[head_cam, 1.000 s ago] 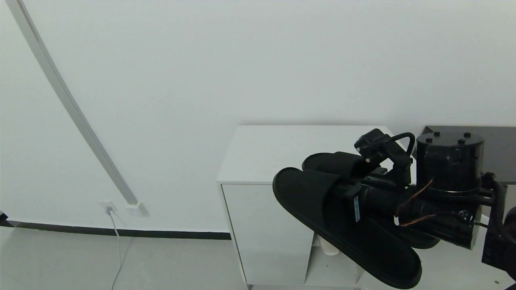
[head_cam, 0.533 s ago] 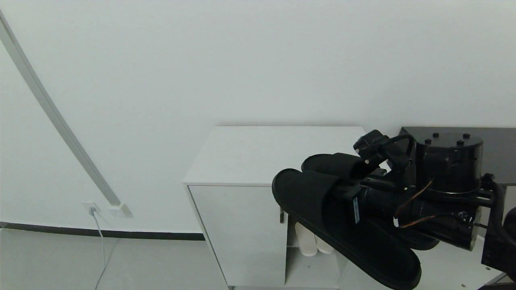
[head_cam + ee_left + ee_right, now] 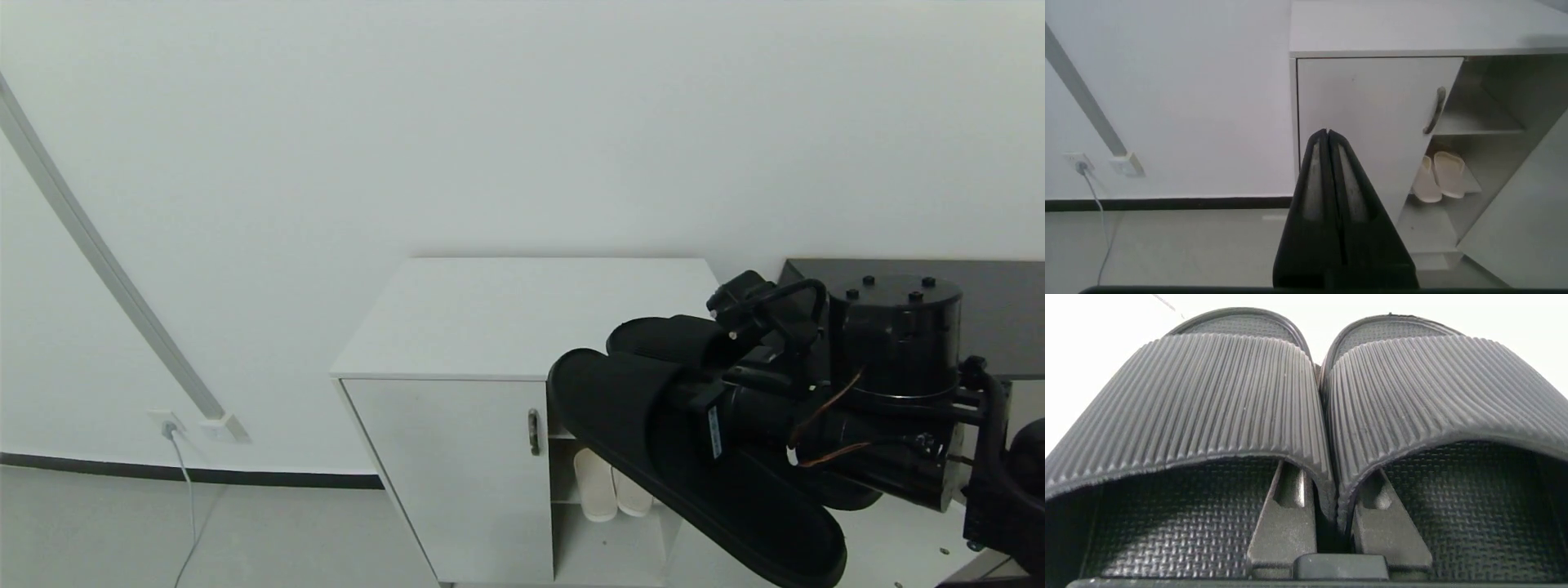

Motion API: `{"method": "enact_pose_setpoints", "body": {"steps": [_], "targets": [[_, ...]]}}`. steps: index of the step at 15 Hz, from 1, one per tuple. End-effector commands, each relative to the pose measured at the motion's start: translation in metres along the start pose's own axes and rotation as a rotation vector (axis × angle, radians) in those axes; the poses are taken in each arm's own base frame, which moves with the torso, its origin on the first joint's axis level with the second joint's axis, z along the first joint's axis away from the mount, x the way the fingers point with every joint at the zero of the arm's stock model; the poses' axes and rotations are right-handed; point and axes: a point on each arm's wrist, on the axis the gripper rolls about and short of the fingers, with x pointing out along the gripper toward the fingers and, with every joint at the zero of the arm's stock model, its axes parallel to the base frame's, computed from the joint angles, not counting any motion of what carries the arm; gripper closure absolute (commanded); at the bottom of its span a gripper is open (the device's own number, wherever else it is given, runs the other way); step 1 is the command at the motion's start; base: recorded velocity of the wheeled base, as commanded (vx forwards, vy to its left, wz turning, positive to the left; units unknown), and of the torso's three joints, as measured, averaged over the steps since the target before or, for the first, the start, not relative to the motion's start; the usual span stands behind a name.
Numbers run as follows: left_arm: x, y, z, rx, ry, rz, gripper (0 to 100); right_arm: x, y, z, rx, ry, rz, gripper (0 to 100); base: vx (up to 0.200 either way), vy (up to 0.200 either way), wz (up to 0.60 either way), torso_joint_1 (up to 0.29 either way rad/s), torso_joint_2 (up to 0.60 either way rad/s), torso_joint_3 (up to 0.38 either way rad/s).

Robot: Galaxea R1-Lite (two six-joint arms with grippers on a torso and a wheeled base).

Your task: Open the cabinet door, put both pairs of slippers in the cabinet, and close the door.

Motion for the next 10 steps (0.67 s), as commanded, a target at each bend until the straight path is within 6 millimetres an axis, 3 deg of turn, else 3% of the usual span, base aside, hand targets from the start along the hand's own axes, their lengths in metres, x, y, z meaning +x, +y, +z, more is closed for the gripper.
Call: {"method": "enact_pose_setpoints", "body": {"steps": [1, 3, 6, 10], "targets": [[0.0001, 0.0, 0.0, 0.0, 0.001, 0.001, 100, 0.0012, 0.0001, -0.0024, -0.002, 0.009, 0.0, 100, 0.0, 0.0, 0.0, 0.0, 0.0, 0.0], [0.0001, 0.0, 0.0, 0.0, 0.001, 0.0, 100, 0.0015, 0.0002, -0.0032, -0.013, 0.012, 0.0, 100, 0.0, 0.0, 0.0, 0.0, 0.0, 0.0], [0.0001, 0.0, 0.0, 0.0, 0.001, 0.001, 100, 0.0015, 0.0002, -0.0032, -0.013, 0.012, 0.0, 100, 0.0, 0.0, -0.6, -0.002, 0.0, 0.004], [0.0001, 0.0, 0.0, 0.0, 0.001, -0.002, 100, 0.0017, 0.0002, -0.0049, -0.013, 0.018, 0.002, 100, 0.0, 0.0, 0.0, 0.0, 0.0, 0.0]]}}
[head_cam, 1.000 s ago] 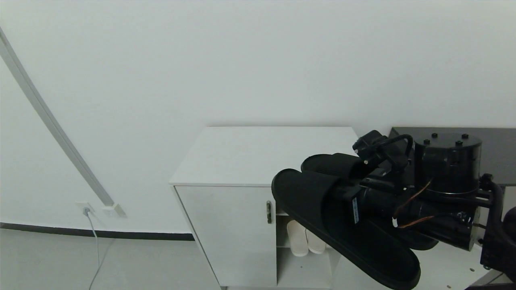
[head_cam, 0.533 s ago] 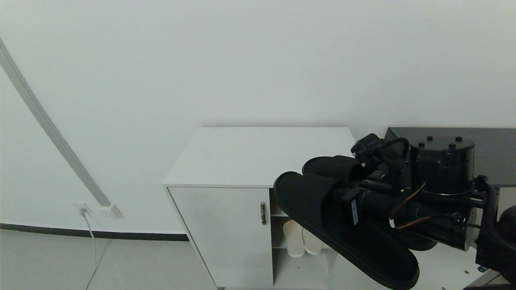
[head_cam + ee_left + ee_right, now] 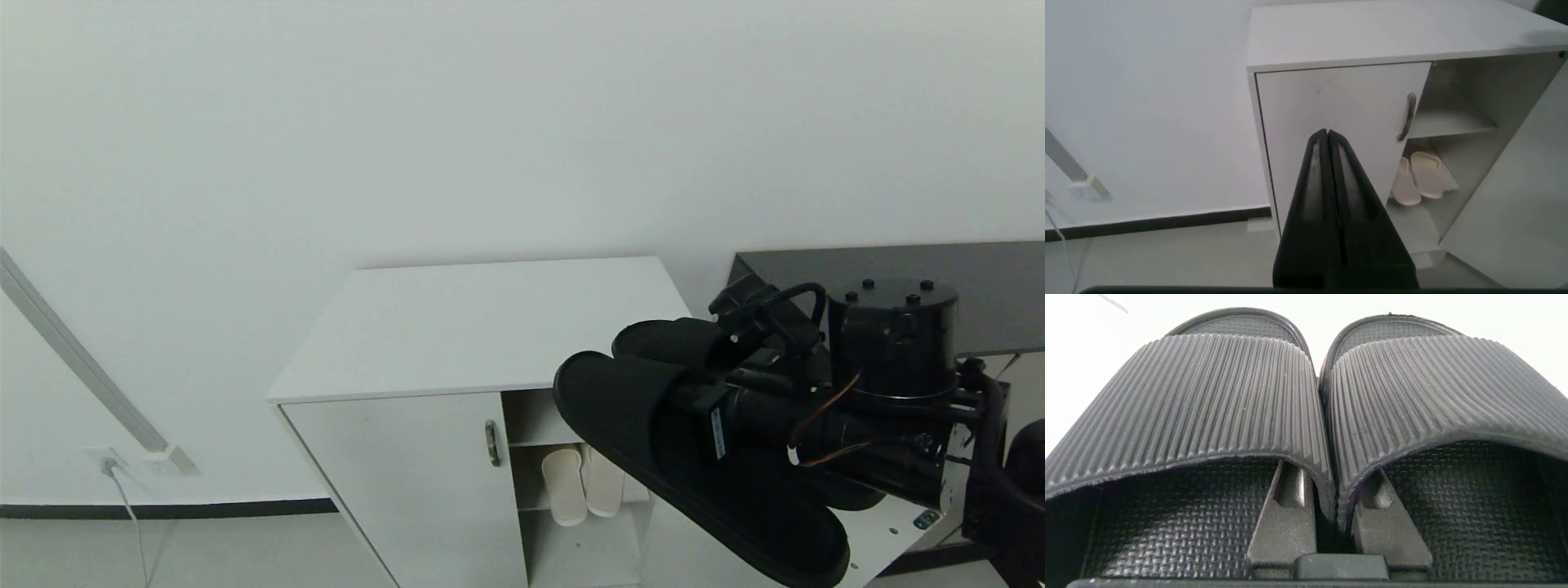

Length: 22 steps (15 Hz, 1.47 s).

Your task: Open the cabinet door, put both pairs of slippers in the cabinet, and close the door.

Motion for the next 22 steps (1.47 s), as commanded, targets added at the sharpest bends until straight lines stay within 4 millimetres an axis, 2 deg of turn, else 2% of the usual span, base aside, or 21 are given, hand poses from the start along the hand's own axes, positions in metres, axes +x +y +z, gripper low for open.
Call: {"method": "enact_pose_setpoints", "body": {"steps": [1, 11, 22], "targets": [[0.0, 0.0, 0.0, 0.0, 0.001, 0.0, 100, 0.001, 0.0, -0.001, 0.0, 0.005, 0.001, 100, 0.0, 0.0, 0.0, 0.0, 0.0, 0.0], [0.0, 0.0, 0.0, 0.0, 0.001, 0.002, 100, 0.0, 0.003, -0.005, -0.005, 0.016, 0.02, 100, 0.0, 0.0, 0.0, 0.0, 0.0, 0.0], [0.0, 0.0, 0.0, -0.006, 0.001, 0.003, 100, -0.006, 0.018, -0.014, -0.034, 0.026, 0.072, 100, 0.0, 0.0, 0.0, -0.19, 0.45, 0.263]]}}
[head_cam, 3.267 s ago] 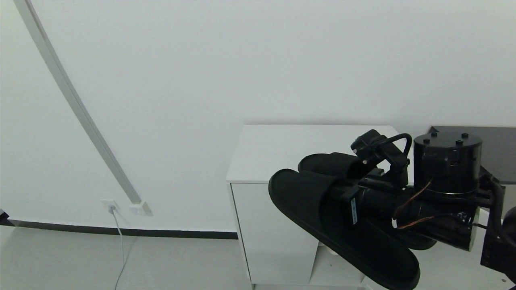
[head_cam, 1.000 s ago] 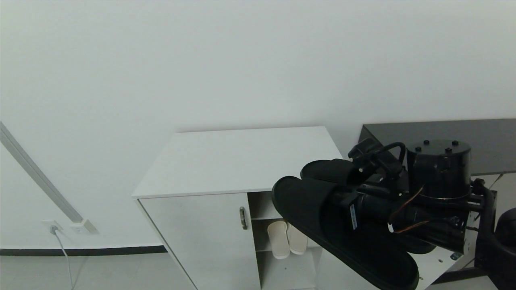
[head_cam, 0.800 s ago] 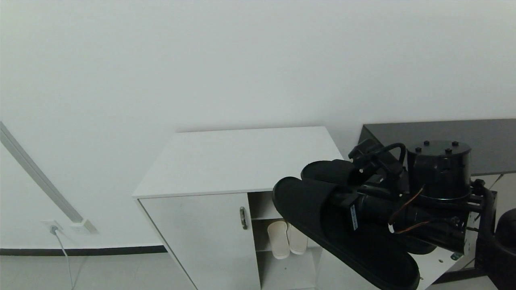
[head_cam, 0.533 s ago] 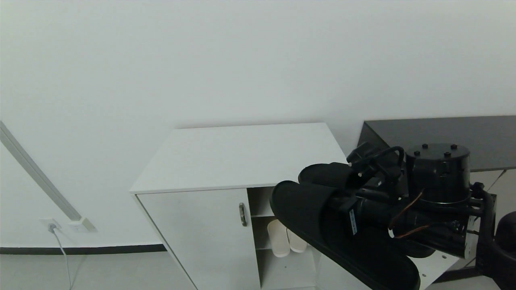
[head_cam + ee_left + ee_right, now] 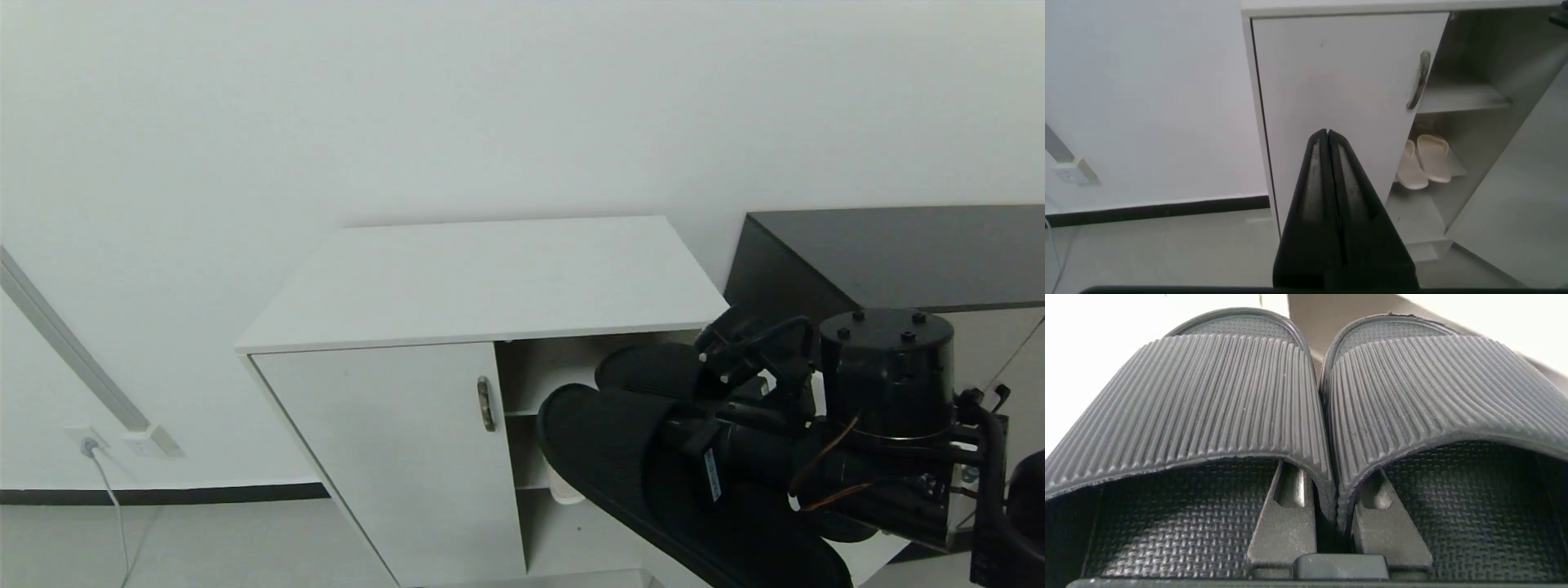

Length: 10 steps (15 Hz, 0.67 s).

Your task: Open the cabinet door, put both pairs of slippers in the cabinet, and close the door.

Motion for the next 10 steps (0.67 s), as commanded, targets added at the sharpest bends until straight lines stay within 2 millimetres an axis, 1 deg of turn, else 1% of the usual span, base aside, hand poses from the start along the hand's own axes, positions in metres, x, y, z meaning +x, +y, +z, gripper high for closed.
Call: {"method": "enact_pose_setpoints", "body": {"steps": [1, 6, 10], "targets": [[0.0001, 0.0, 0.0, 0.0, 0.001, 0.0, 100, -0.0012, 0.0019, -0.0009, -0.003, 0.002, 0.006, 100, 0.0, 0.0, 0.0, -0.217, 0.55, 0.334], [0.0001, 0.0, 0.0, 0.0, 0.001, 0.0, 100, -0.0014, 0.0028, -0.0026, -0.024, 0.008, 0.011, 100, 0.0, 0.0, 0.0, -0.204, 0.52, 0.317], [0.0001, 0.0, 0.0, 0.0, 0.001, 0.002, 100, -0.0011, 0.0029, -0.0029, -0.024, 0.01, 0.013, 100, 0.0, 0.0, 0.0, -0.177, 0.5, 0.322]]}}
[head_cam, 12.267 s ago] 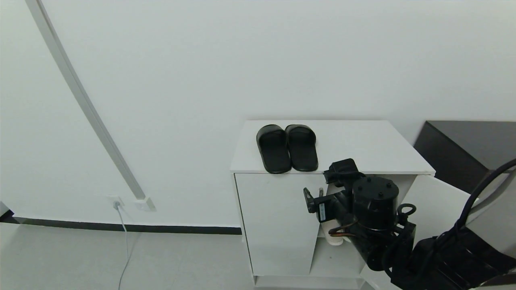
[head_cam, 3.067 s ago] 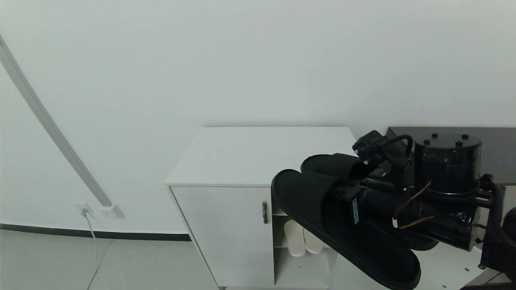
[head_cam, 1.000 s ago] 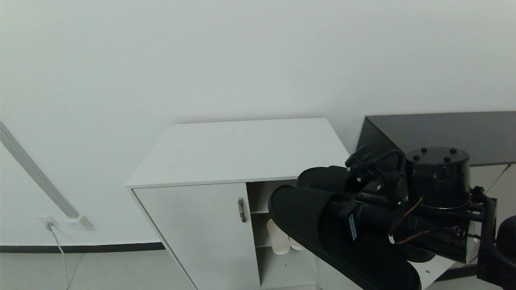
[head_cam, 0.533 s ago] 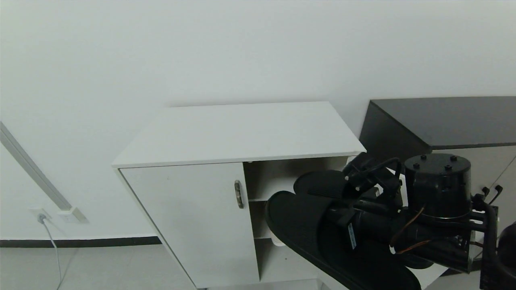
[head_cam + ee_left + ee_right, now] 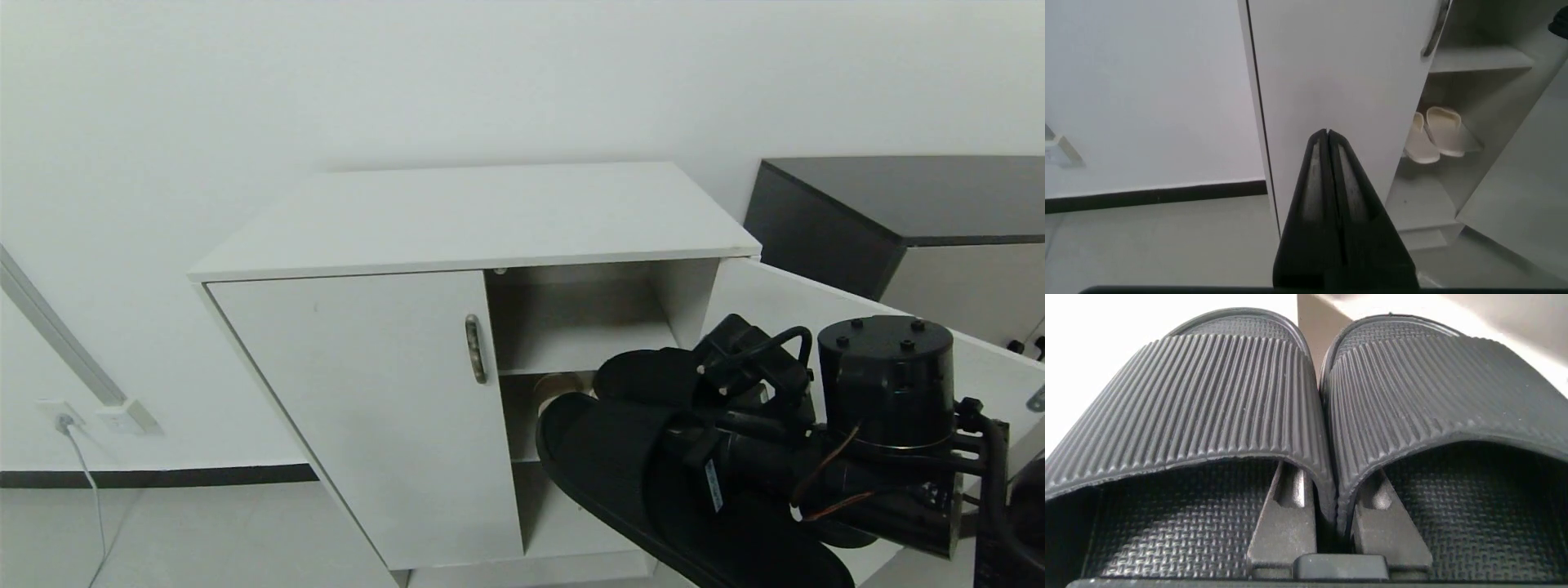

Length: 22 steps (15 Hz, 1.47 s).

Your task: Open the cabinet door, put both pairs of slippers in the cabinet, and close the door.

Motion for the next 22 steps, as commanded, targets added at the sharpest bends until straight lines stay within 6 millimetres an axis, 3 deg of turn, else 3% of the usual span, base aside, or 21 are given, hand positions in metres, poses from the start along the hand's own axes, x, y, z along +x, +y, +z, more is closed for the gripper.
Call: {"method": "enact_pose_setpoints", "body": {"steps": [1, 15, 22], "targets": [[0.0001, 0.0, 0.0, 0.0, 0.001, 0.002, 100, -0.0001, -0.0001, 0.0, -0.001, 0.0, -0.001, 100, 0.0, 0.0, 0.0, -0.149, 0.48, 0.325], [0.0001, 0.0, 0.0, 0.0, 0.001, 0.0, 100, 0.0004, 0.0018, -0.0021, -0.004, 0.007, 0.009, 100, 0.0, 0.0, 0.0, -0.077, 0.44, 0.361], [0.0001, 0.0, 0.0, 0.0, 0.001, 0.0, 100, -0.0001, 0.0018, -0.0022, -0.002, 0.007, 0.009, 100, 0.0, 0.0, 0.0, -0.001, 0.03, 0.036]]}}
